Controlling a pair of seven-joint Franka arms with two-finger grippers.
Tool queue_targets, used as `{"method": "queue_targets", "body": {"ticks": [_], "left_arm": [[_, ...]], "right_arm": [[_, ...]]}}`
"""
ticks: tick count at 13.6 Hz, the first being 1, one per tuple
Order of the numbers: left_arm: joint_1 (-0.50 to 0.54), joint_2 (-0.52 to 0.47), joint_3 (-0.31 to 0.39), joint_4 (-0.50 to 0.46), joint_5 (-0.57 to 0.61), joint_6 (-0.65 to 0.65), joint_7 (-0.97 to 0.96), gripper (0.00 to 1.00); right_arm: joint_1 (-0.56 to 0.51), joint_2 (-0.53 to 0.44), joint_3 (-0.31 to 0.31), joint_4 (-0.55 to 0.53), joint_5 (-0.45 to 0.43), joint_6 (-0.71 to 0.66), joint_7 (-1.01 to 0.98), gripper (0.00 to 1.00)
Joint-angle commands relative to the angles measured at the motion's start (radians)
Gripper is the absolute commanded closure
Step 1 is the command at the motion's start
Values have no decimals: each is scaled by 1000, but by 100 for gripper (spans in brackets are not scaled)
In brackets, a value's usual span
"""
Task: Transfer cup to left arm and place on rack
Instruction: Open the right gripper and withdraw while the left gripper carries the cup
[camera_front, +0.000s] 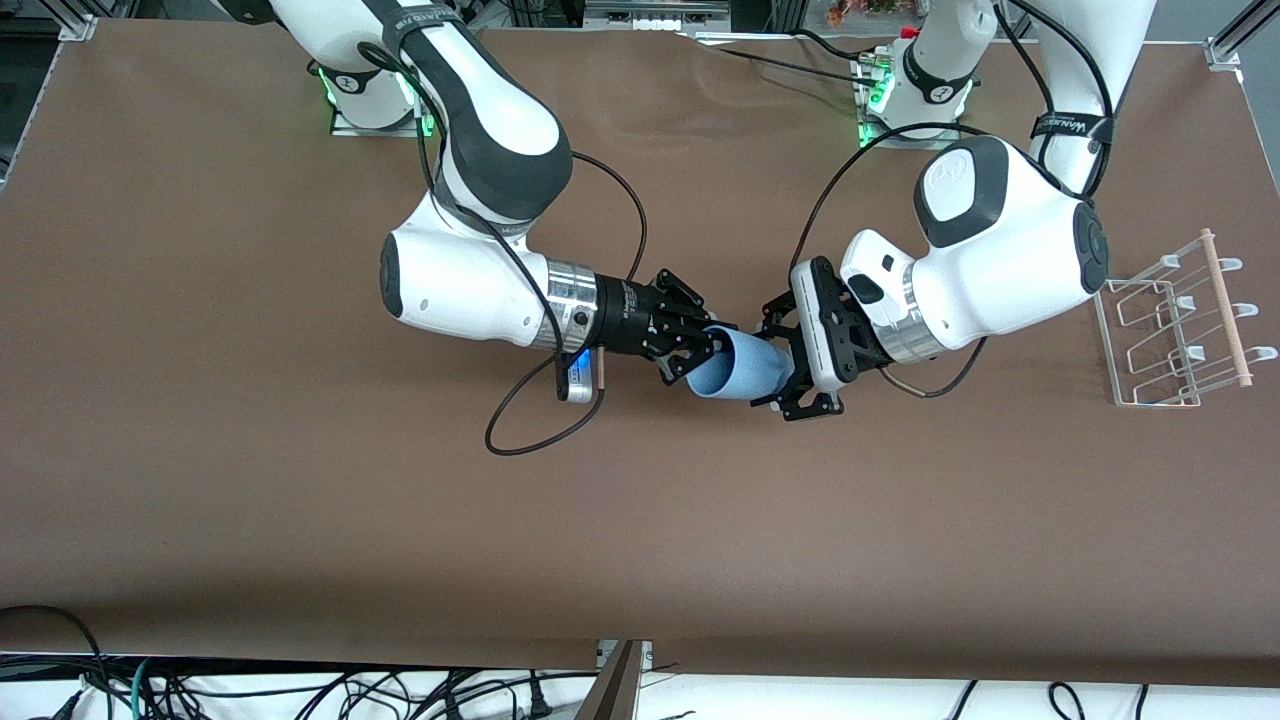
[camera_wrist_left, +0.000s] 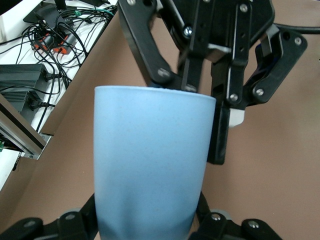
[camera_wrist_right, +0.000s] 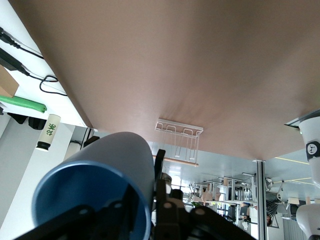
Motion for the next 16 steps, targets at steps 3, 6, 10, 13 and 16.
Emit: {"method": "queue_targets", "body": {"ticks": [3,6,10,13,16], "left_arm": [[8,8,-8,23,21,-12,-20,94],[35,5,5,23,22,-61,-18,94],[68,-20,97,32,175,-225,-9,94],[126,-44,180,32,337,-340,24,94],[153,-46,321,15,419,-409,171,94]], "right_arm": [[-71,3,-2,32,11,-103,-2,0],[-143,-2,-2,32,6,-218,-11,0],[-208,-34,2,29,-90,-380,-77,0],[-245,-69,-2,23,-177,-566,-159,0],[-254,-142,-50,-9,-275,-716,-227,0]]}}
